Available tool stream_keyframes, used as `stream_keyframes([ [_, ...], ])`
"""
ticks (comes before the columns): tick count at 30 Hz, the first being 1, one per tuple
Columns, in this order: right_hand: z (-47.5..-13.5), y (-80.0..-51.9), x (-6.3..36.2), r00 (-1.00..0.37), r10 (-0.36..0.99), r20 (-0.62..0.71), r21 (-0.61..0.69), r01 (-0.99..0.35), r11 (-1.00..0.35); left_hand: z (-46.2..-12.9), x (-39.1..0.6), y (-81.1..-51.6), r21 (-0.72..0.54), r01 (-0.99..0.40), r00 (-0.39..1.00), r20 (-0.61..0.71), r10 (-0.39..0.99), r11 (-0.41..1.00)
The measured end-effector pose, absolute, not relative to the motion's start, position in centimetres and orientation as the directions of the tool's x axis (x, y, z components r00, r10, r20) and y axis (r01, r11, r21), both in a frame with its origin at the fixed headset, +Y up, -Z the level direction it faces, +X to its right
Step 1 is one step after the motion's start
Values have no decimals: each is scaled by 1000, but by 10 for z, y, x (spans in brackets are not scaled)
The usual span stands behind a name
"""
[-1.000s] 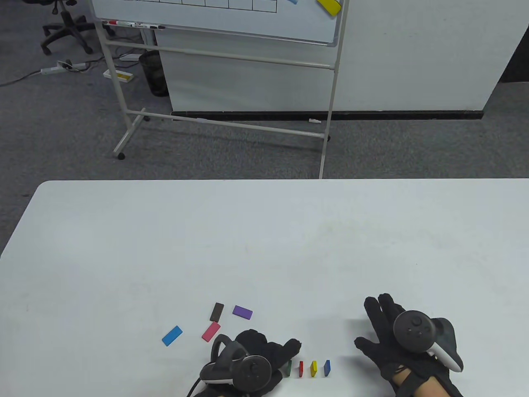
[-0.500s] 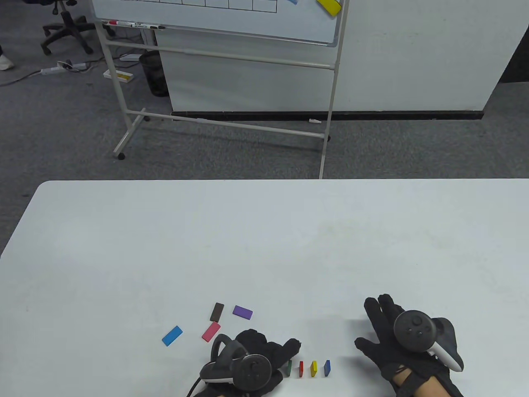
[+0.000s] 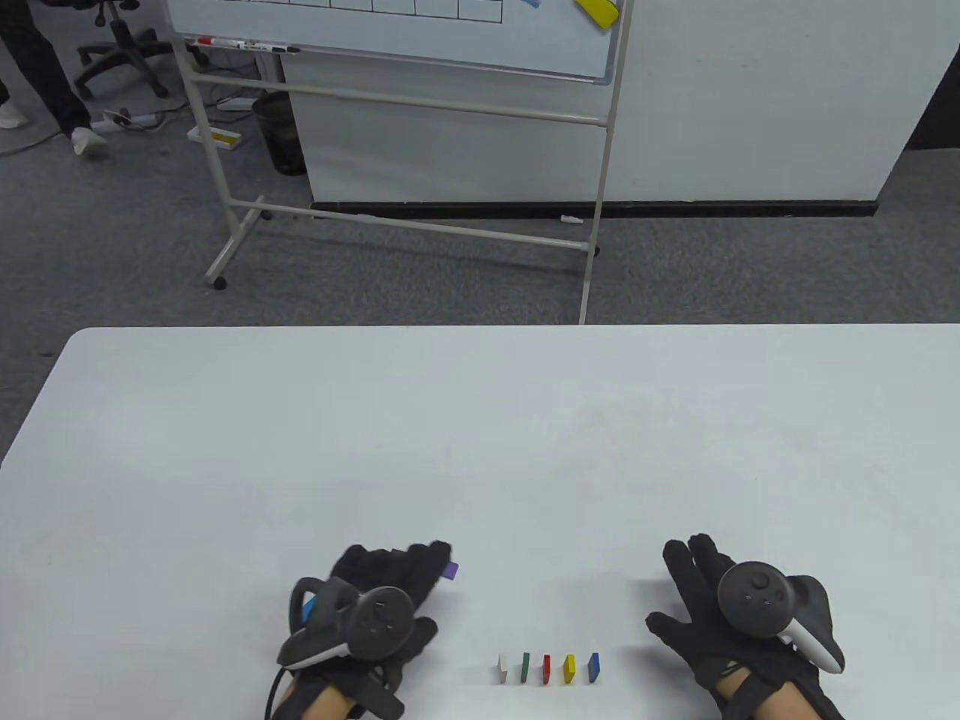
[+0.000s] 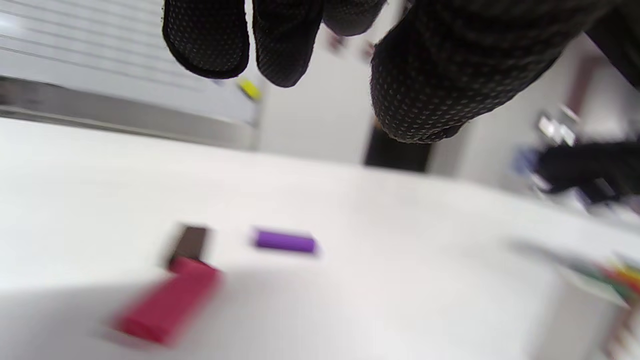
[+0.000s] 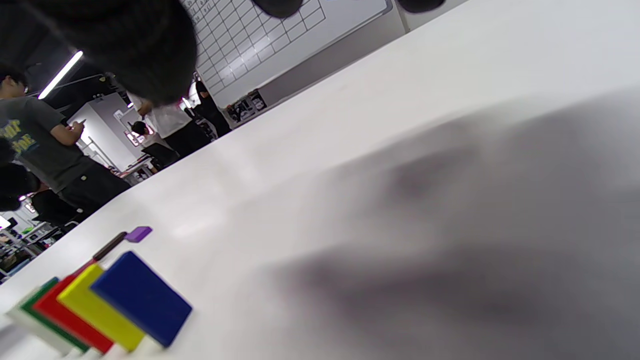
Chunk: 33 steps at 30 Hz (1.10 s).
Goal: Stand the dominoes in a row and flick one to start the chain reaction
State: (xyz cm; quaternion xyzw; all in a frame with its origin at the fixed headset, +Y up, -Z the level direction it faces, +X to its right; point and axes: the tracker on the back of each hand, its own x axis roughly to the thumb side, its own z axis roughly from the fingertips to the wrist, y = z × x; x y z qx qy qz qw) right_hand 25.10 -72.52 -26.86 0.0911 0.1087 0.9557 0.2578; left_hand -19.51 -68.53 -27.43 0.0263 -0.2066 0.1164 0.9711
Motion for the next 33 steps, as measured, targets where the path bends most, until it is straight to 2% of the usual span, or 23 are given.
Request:
stream_keyframes([
  [2,-269,-726,251,-846,520,115,261,-480,-838,-279,-223,-683,27,-259,922,303,239,965],
  [4,-269,-728,252,-845,524,106,269,-483,-833,-285,-249,-687,37,-207,958,209,195,978],
  [7,-270,-730,253,-844,527,98,273,-486,-830,-296,-267,-707,-75,-164,977,123,172,984],
  [11,-270,-731,251,-848,520,101,277,-478,-833,-307,-276,-734,-234,-107,991,55,122,966],
  [18,-271,-732,251,-852,514,99,286,-471,-835,-315,-267,-754,-377,-29,998,45,49,926],
  [23,-270,-732,251,-850,517,98,287,-473,-833,-317,-264,-755,-263,4,999,48,9,965],
  [29,-271,-733,252,-851,515,101,292,-469,-833,-318,-251,-760,-241,108,990,112,-83,964],
  [33,-271,-734,253,-849,520,92,291,-477,-830,-317,-257,-760,-206,61,993,112,-39,977],
])
